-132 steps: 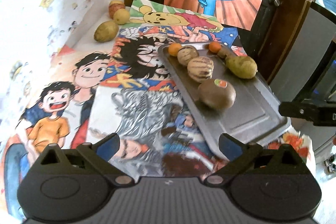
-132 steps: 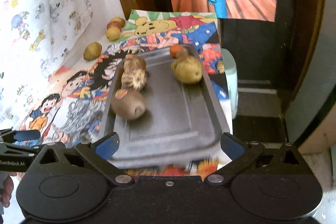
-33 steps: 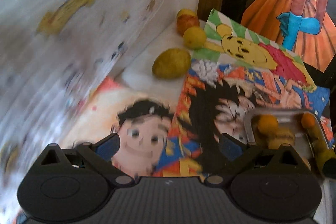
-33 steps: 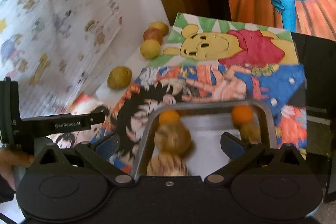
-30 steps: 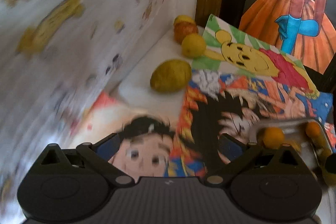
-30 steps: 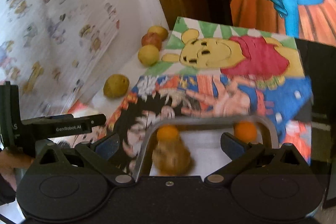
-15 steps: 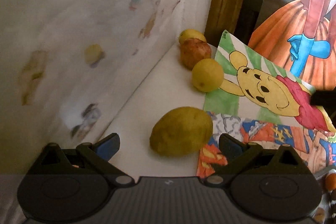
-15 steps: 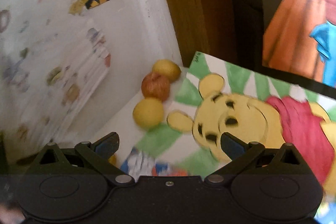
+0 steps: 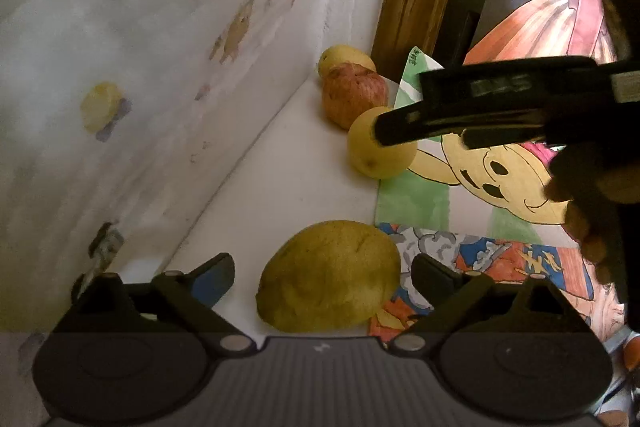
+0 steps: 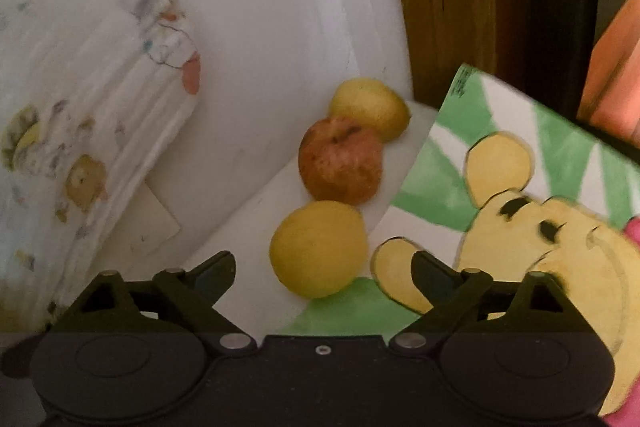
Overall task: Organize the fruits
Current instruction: 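Grasp the large yellow-green pear with the left gripper while the right grasps the yellow round fruit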
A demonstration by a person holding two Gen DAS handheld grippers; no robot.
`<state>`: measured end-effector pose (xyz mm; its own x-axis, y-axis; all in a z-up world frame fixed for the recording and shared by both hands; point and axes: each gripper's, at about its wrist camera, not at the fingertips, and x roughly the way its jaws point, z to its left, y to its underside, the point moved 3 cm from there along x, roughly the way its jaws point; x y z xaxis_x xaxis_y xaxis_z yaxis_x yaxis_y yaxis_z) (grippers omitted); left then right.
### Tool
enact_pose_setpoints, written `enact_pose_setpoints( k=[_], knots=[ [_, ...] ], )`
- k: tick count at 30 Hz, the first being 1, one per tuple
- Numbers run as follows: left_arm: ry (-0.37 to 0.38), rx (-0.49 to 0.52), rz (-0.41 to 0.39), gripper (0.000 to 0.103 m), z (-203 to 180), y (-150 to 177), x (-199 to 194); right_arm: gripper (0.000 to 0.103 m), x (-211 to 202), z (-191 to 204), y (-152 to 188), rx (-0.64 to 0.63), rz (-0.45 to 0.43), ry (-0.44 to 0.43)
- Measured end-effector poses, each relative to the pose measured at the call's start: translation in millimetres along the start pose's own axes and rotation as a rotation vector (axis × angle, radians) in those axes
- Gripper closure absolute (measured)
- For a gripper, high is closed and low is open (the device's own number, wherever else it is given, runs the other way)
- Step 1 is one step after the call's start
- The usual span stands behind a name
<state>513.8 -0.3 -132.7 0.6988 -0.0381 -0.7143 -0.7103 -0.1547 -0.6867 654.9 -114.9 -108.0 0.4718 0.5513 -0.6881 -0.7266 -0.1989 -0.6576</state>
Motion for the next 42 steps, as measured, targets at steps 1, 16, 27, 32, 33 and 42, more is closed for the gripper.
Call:
enact_pose_setpoints(
  k=[1,16,27,32,33,42],
  knots=[
    [0.001,0.002,0.001,0.008,0.2,0.4,-0.9,0.013,3.3,-0.4,-0.7,0.009,0.004,-0.003],
    [0.013,0.036,-0.008,0.029,-1.1,-1.1,0.4,0.042,21.3,5.1,-4.0,-0.004,-0.004,0.03],
    [0.025,0.052,-0.015,0.033,-2.6,1.3,-1.1,0.044,0.5,2.6,14.7,0.052,-0.015,0.006],
    [0.026,0.06,-0.008,0.034,-5.8,5.9,-6.5,0.044,-16.0,12.2,27.0,0.035,-0.009,-0.013],
    [0.029,0.059,-0.006,0.034,-6.2,7.0,-8.2,0.044,-20.6,12.5,27.4,0.04,-0.011,-0.021],
    [0.05,0.0,-0.026,0.034,-6.3,18.8,-33.1,0.044,-65.0,19.3,34.2,0.035,-0.037,-0.067]
  ],
)
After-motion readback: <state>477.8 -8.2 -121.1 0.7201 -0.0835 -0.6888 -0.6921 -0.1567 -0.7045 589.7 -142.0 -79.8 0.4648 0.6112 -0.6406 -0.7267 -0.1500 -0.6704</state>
